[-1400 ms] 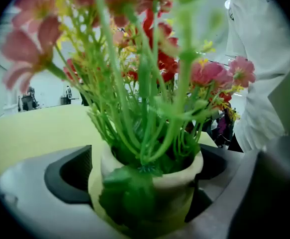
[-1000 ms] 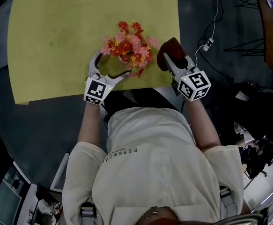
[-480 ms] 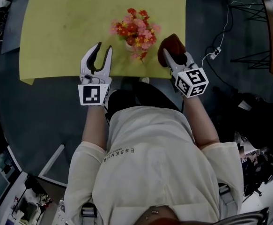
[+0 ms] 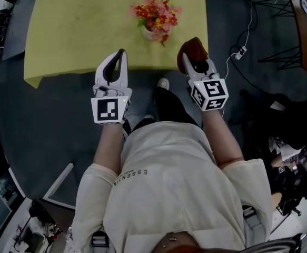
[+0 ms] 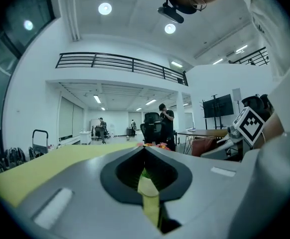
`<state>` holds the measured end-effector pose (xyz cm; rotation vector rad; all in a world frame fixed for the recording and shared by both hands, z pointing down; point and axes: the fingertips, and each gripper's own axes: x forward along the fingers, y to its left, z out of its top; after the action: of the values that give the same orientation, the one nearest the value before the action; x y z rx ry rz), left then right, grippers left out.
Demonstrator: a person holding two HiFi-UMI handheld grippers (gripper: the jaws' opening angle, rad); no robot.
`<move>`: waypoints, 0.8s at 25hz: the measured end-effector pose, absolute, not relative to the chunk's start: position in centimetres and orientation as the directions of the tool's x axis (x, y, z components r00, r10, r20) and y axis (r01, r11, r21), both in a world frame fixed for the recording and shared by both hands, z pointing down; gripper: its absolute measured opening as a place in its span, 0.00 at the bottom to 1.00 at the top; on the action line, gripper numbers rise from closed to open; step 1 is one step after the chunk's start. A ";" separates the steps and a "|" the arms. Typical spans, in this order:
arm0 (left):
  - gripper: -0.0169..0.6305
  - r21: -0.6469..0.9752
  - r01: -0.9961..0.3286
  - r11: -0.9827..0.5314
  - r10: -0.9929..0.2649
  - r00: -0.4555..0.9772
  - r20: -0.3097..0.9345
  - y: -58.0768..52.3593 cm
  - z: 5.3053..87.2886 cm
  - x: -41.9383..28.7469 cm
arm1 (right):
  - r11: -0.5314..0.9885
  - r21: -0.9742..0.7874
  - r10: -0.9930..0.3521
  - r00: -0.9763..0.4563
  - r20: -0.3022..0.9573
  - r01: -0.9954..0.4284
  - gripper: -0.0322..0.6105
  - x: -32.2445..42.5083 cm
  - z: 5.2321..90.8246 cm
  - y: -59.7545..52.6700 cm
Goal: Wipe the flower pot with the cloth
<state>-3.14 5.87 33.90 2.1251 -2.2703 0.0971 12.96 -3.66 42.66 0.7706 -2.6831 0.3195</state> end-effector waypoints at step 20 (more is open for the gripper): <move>0.05 -0.055 -0.997 -0.059 -0.997 0.057 0.047 19.5 31.6 5.5 | 0.849 -0.008 -0.500 -0.808 0.311 -0.528 0.14 17.9 37.9 14.7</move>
<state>5.48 19.49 31.64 2.2892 -2.1597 0.1135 17.94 14.73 37.95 0.7774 -2.7276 0.1347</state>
